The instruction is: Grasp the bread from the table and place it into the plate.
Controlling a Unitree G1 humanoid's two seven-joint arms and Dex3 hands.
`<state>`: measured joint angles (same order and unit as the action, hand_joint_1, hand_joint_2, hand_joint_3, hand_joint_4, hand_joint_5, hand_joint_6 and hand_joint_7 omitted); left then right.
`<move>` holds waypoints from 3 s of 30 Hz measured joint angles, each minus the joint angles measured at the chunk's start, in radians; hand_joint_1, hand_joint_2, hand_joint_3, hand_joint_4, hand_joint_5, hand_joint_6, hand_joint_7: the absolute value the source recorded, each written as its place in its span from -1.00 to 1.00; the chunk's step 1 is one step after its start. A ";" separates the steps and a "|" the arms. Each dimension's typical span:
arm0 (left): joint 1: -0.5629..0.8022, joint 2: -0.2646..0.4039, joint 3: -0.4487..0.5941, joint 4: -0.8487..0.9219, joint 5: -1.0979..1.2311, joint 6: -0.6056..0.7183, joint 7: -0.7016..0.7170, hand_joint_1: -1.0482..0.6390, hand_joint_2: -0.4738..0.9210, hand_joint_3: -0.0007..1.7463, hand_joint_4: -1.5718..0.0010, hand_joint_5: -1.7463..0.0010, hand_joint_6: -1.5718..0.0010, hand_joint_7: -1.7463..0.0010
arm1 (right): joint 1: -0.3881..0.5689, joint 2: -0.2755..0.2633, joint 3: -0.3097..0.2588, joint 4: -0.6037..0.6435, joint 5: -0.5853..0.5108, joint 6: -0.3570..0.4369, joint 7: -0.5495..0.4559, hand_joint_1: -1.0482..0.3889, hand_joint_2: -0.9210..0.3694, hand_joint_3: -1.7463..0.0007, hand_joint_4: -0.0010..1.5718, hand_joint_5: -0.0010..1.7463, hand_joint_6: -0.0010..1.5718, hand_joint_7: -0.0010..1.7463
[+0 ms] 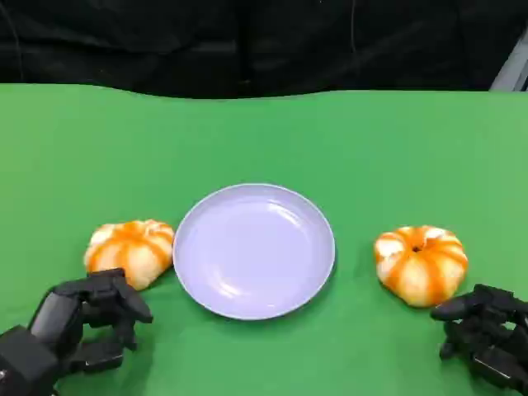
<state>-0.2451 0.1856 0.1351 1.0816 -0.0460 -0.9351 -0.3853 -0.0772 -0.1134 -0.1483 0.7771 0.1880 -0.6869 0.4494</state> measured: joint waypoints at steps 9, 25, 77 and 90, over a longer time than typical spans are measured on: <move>0.000 0.000 0.000 0.000 0.000 0.000 0.000 0.38 0.67 0.10 -0.11 -0.85 -0.16 -0.44 | 0.000 0.000 0.000 0.000 -0.002 0.000 -0.005 0.57 -1.00 0.50 -0.13 0.67 0.10 -0.05; -0.005 -0.007 0.015 0.011 -0.011 -0.006 0.017 0.29 0.75 -0.14 -0.02 -0.61 -0.18 -0.05 | -0.001 -0.004 -0.001 0.009 -0.001 -0.001 -0.008 0.55 -1.00 0.53 -0.11 0.66 0.10 -0.04; -0.045 0.132 -0.026 -0.092 0.463 -0.130 0.541 -0.51 1.00 -0.82 0.21 0.96 0.25 0.96 | -0.029 -0.004 0.002 0.033 -0.007 -0.001 -0.020 0.55 -1.00 0.53 -0.09 0.65 0.12 -0.06; -0.094 0.222 -0.261 -0.121 0.757 0.081 0.931 -0.66 1.00 -0.82 0.21 0.99 0.32 1.00 | -0.033 -0.004 0.001 0.036 -0.007 0.001 -0.022 0.56 -1.00 0.54 -0.09 0.65 0.12 -0.06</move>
<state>-0.3391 0.4080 -0.1262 0.9603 0.7111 -0.8537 0.5461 -0.1099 -0.1175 -0.1469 0.8128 0.1811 -0.6863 0.4277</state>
